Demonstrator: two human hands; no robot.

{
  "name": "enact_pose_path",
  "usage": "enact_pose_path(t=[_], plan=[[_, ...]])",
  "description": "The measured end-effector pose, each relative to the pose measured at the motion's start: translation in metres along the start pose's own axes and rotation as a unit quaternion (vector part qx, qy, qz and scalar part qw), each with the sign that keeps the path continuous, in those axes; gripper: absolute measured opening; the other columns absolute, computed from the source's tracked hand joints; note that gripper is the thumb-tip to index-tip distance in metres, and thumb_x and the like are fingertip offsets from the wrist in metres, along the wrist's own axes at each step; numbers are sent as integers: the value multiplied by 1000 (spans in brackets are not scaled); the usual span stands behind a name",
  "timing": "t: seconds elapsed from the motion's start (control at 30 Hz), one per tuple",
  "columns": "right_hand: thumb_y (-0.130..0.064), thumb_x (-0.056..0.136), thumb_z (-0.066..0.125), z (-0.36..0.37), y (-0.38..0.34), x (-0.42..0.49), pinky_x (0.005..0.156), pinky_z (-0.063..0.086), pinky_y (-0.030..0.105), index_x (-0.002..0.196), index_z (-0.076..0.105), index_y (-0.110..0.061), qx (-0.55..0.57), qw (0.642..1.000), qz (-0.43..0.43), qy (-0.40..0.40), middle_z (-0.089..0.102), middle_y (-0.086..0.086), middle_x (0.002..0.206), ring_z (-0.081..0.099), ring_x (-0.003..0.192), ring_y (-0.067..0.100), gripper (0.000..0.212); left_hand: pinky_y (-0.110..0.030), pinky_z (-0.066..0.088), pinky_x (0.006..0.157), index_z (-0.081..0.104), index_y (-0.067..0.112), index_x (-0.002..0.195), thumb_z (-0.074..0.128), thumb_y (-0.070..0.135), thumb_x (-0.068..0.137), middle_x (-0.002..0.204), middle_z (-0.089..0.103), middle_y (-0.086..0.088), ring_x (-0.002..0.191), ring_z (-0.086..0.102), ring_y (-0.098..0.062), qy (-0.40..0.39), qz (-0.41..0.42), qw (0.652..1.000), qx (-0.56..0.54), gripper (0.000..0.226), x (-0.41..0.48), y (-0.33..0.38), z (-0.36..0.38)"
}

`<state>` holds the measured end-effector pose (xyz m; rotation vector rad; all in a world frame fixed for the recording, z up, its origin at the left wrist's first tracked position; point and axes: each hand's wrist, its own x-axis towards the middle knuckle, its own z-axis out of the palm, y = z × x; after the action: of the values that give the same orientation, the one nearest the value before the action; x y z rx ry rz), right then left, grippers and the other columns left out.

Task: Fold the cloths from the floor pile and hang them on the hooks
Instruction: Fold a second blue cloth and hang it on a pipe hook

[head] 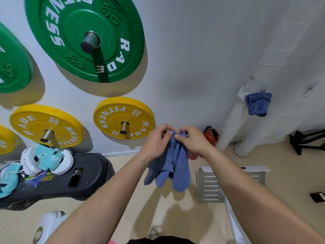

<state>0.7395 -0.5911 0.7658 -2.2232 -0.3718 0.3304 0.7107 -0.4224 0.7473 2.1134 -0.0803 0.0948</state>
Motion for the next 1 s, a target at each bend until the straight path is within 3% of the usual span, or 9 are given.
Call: enact_pose_path(t=[0.17,0.3,0.43,0.53,0.67,0.77,0.87,1.0], plan=[[-20,95,59,-5,-3,4,53,47,26,76,61,-23,46,998,13,-30,61,-4,70,58,61,12,19,-29,50,68,64,22,93,60,15,91,82,67,6,76,61,-14,16,-23,998,50,8,-6,-13,-10],[-21,96,58,-18,-8,10,51,47,22,77,60,-24,25,999,-12,-16,63,-2,74,59,63,14,20,-31,52,68,64,17,87,63,6,79,80,67,1,76,62,-21,11,-67,995,67,14,-10,-24,-14],[-18,96,58,-40,-3,17,50,44,17,78,61,-16,40,998,-14,39,63,2,71,57,57,14,18,-11,41,59,67,14,90,64,6,86,82,67,-2,67,55,-3,5,-92,993,67,10,-14,-43,-21],[-16,96,58,-59,9,20,46,41,11,80,62,-11,44,996,5,75,58,-2,67,52,53,9,18,-20,45,67,71,15,95,65,14,93,84,70,-2,73,59,-5,22,-92,995,44,7,-12,-49,-29],[-18,96,59,-79,30,26,56,43,26,75,61,-19,16,995,21,92,60,-5,68,53,62,13,21,-32,50,74,72,12,97,68,13,92,86,70,-1,81,62,-17,50,-102,993,24,7,-4,-49,-41],[-16,94,61,-88,41,28,60,41,27,73,62,-21,19,994,32,98,61,-5,69,54,63,11,22,-33,50,64,71,9,96,69,14,92,79,68,-5,68,59,-18,78,-118,990,3,7,0,-48,-49],[-12,86,72,-86,47,28,66,45,21,86,69,-17,57,991,46,110,67,-4,79,59,70,10,6,-29,49,54,70,8,93,69,15,91,71,65,-4,58,57,-15,91,-120,988,-22,7,5,-39,-45],[-13,73,86,-63,49,23,68,52,25,97,68,-14,150,972,113,139,73,2,78,66,71,13,30,-23,48,53,70,8,91,69,15,91,67,65,-4,57,57,-10,53,-137,988,-48,7,12,-17,-17]])
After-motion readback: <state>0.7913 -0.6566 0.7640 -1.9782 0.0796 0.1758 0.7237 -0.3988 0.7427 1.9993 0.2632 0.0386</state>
